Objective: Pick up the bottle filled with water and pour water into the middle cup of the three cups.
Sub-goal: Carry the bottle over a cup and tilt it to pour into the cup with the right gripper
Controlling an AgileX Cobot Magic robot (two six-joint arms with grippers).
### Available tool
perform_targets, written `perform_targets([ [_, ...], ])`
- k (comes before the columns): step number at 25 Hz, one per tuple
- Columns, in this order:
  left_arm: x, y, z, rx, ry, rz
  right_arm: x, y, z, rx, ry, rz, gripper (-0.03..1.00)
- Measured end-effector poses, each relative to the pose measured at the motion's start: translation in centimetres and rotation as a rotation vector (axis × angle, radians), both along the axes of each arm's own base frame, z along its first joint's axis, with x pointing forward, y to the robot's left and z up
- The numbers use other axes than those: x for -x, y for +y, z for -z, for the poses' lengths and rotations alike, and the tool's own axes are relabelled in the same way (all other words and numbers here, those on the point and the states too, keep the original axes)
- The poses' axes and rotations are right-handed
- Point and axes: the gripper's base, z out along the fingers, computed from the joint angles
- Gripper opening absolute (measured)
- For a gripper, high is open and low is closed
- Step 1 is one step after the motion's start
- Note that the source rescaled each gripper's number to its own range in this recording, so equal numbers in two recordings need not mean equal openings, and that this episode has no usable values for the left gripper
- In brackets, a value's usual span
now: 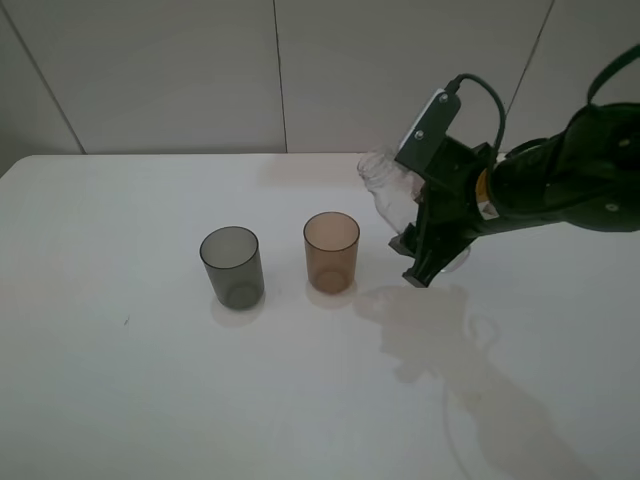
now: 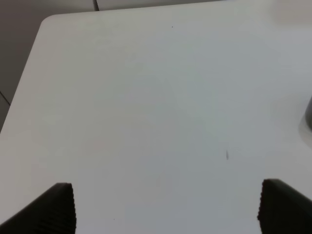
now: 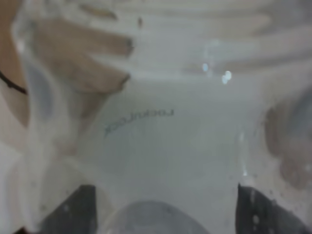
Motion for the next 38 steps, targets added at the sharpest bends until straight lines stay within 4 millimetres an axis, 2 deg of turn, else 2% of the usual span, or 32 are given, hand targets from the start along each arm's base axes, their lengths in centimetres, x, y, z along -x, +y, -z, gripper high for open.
perform_targets([
  [5,0.0,0.0,0.0,0.000,0.000,0.000,-1.2,0.0,0.0,0.045,-0.006,0.053,0.03],
  [10,0.0,0.0,0.0,0.000,0.000,0.000,-0.7,0.7,0.3,0.112,-0.026,0.071,0.03],
  [19,0.0,0.0,0.0,0.000,0.000,0.000,0.6,2.9,-0.1,0.278,-0.141,-0.034,0.03],
  [24,0.0,0.0,0.0,0.000,0.000,0.000,0.4,3.1,0.0,0.390,-0.196,-0.034,0.03],
  [33,0.0,0.0,0.0,0.000,0.000,0.000,-0.4,2.9,2.0,0.529,-0.203,-0.033,0.03],
  [38,0.0,0.0,0.0,0.000,0.000,0.000,-0.5,2.9,1.7,0.560,-0.238,-0.057,0.03],
])
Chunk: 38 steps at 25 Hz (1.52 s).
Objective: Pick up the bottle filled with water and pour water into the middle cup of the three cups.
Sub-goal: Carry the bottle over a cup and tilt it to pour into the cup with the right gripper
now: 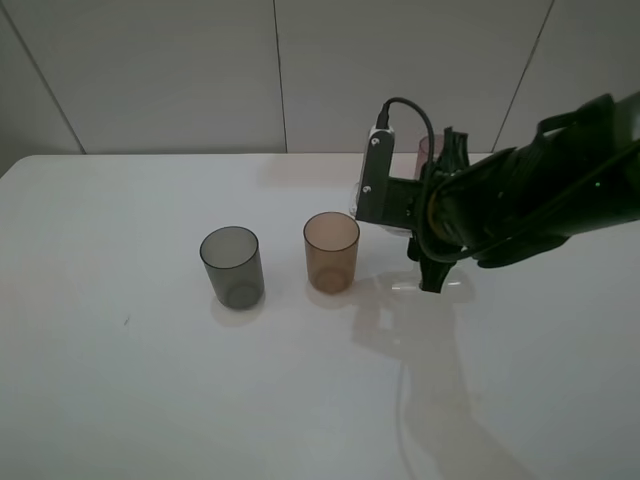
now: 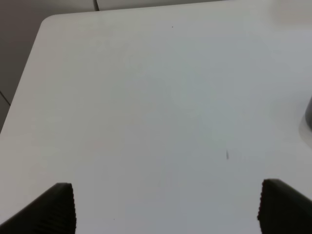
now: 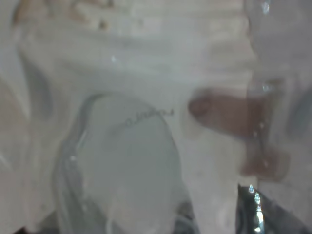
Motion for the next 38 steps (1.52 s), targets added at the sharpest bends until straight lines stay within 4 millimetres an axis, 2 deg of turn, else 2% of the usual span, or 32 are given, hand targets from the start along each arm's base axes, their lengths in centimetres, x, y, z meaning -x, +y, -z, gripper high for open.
perform_targets([
  [6,0.0,0.0,0.0,0.000,0.000,0.000,0.2,0.7,-0.3,0.054,-0.046,-0.062,0.03],
  [14,0.0,0.0,0.0,0.000,0.000,0.000,-0.2,0.6,0.8,0.130,-0.057,-0.051,0.03],
  [21,0.0,0.0,0.0,0.000,0.000,0.000,-1.0,1.0,-0.1,0.156,-0.121,-0.057,0.03],
  [38,0.0,0.0,0.0,0.000,0.000,0.000,-0.9,1.3,0.1,0.242,-0.131,-0.118,0.03],
])
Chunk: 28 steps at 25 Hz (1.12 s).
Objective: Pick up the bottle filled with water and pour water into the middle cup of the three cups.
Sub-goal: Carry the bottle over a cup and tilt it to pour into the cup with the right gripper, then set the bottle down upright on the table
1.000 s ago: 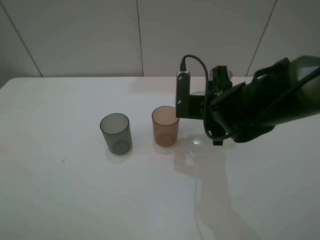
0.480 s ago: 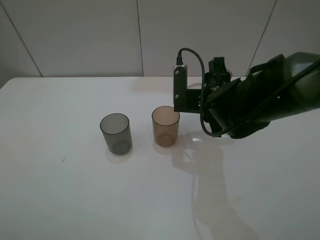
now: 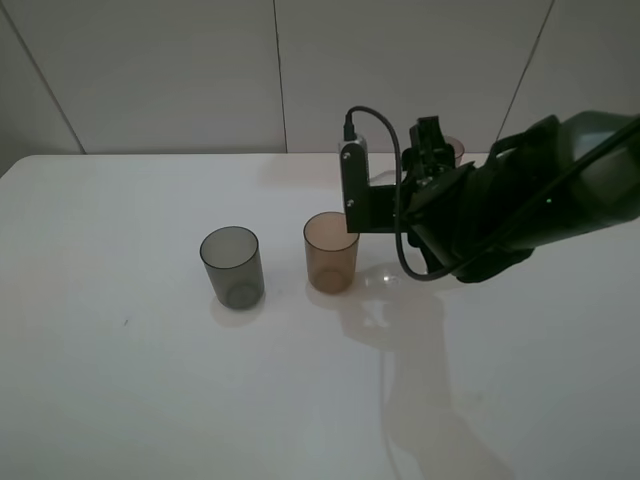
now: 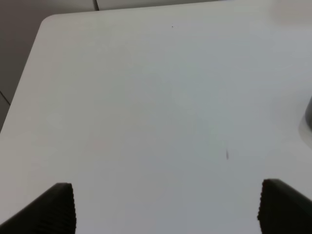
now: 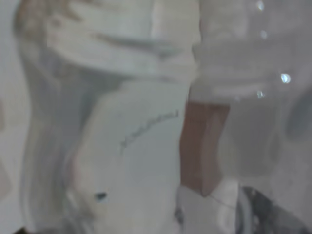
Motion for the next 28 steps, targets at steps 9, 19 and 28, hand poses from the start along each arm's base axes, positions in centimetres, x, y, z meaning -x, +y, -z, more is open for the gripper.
perform_targets([
  [9,0.0,0.0,0.0,0.000,0.000,0.000,0.0,0.0,0.0,0.047,0.003,-0.024,0.03],
  [19,0.0,0.0,0.0,0.000,0.000,0.000,0.2,0.3,-0.1,0.108,0.008,-0.065,0.03],
  [28,0.0,0.0,0.0,0.000,0.000,0.000,-0.5,0.7,-1.0,0.132,-0.025,-0.071,0.03],
])
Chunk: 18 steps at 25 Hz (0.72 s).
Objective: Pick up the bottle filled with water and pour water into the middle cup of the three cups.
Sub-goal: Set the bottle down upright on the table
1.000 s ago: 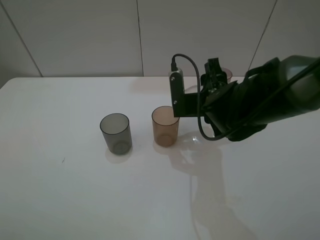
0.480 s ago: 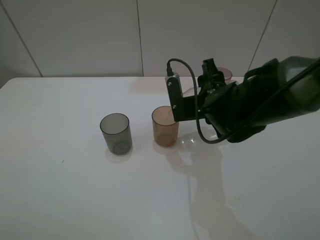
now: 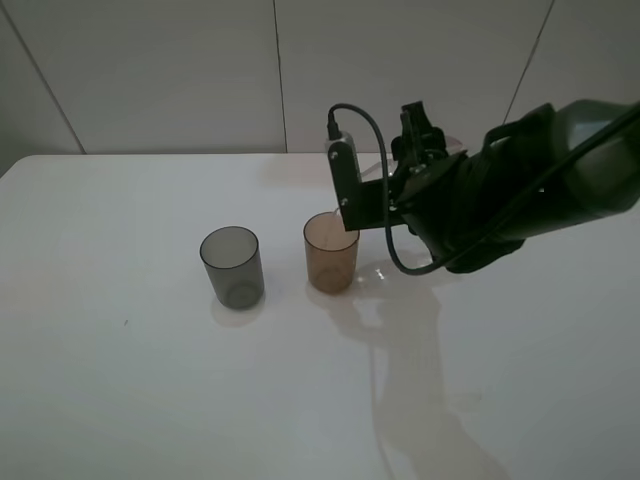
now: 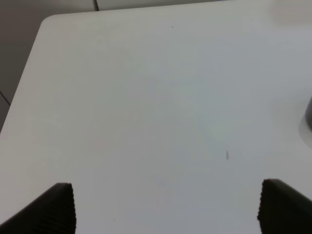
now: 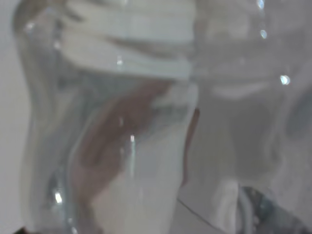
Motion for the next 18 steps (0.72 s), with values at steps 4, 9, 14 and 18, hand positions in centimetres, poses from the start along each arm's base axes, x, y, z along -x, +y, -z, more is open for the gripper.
perform_targets([
  [4,0.00,0.00,0.00,0.000,0.000,0.000,0.00,-0.01,-0.01,0.044,0.006,-0.021,0.03],
  [9,0.00,0.00,0.00,0.000,0.000,0.000,-0.01,-0.03,-0.02,0.056,0.007,-0.026,0.03],
  [14,0.00,0.00,0.00,0.000,0.000,0.000,-0.30,0.26,-0.43,0.067,-0.003,-0.038,0.03],
  [18,0.00,0.00,0.00,0.000,0.000,0.000,-0.32,0.27,-0.48,0.088,-0.001,-0.048,0.03],
])
